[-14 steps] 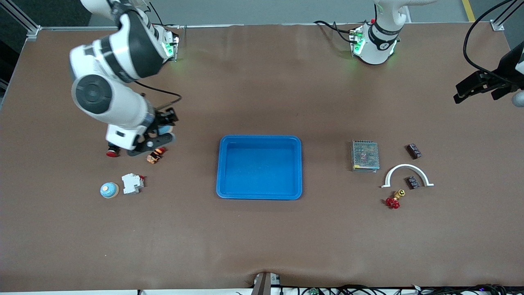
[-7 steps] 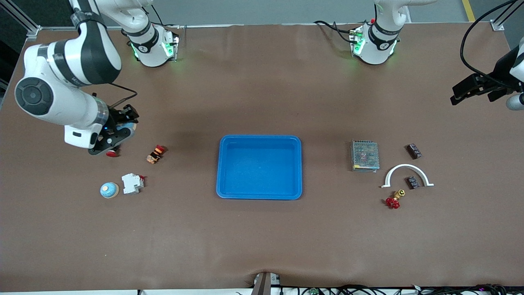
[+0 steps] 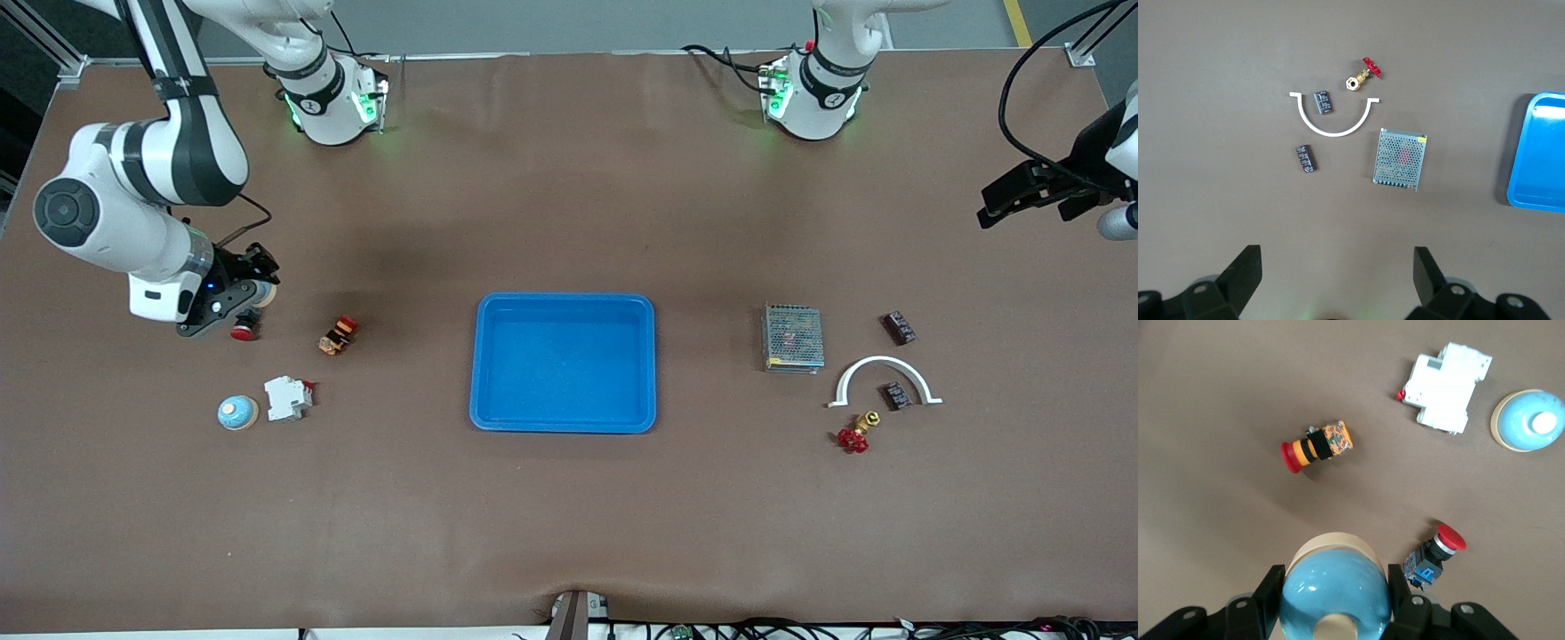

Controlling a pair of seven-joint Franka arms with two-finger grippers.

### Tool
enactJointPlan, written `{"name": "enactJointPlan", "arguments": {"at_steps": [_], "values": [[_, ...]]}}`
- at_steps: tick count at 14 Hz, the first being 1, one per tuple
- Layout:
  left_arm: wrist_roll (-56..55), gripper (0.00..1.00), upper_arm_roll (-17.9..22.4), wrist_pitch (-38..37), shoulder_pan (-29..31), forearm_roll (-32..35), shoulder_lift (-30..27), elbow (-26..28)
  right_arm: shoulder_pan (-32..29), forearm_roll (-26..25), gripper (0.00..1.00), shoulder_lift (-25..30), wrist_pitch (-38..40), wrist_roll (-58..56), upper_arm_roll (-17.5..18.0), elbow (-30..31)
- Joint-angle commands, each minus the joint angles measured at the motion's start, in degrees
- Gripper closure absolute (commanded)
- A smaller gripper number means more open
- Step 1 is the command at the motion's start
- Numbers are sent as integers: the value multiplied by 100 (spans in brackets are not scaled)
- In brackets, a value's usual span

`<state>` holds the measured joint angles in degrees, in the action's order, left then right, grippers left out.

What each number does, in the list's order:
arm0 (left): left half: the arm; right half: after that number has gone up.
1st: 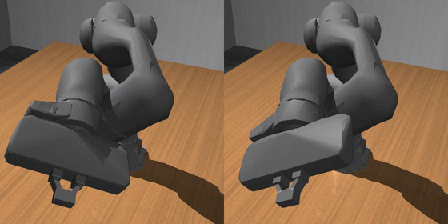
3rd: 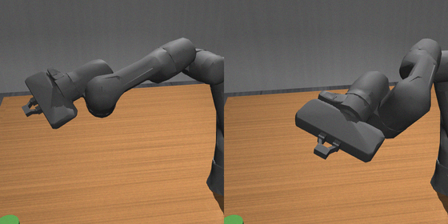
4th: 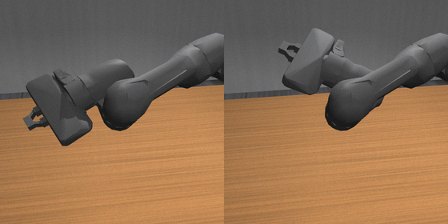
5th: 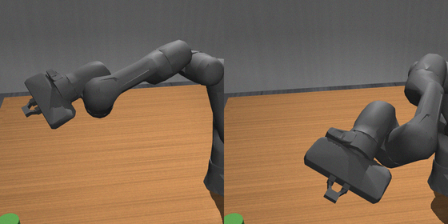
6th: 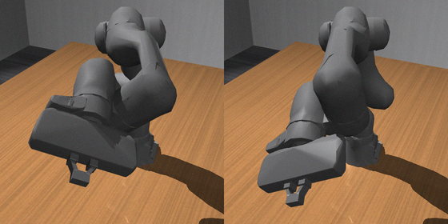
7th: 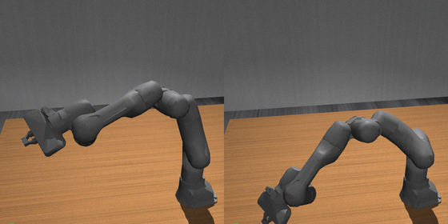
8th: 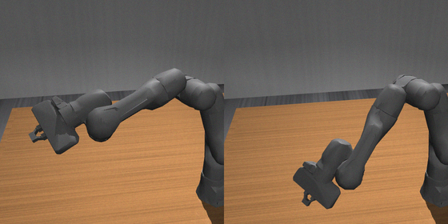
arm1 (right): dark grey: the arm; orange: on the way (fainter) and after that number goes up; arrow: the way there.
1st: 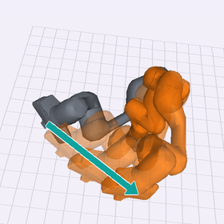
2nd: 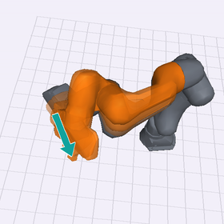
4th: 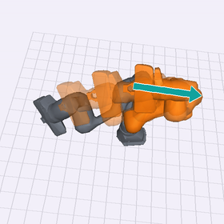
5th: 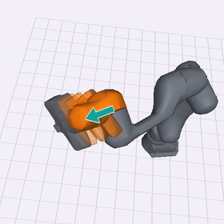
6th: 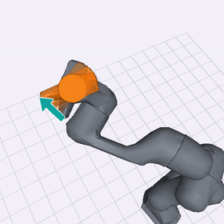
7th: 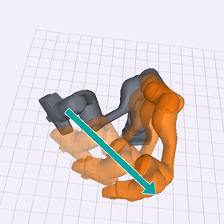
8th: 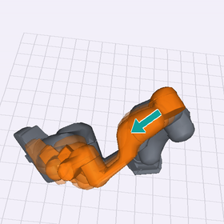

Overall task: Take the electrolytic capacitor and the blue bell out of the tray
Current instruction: 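Carry the bell with the right gripper toward the white breaker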

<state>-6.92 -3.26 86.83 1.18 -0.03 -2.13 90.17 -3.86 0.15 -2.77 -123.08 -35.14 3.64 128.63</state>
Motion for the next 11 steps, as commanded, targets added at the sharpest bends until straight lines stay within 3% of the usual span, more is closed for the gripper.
{"name": "enactJointPlan", "arguments": {"at_steps": [1, 11], "values": [[-46, 0, -8, -8, 5, -94, -16, 9, -150, -41, 59, 146, -417, -125, 101, 443], [-55, 0, -8, -8, 31, -103, -16, 44, -326, -41, 59, -979, -2087, -687, 101, 927]]}}
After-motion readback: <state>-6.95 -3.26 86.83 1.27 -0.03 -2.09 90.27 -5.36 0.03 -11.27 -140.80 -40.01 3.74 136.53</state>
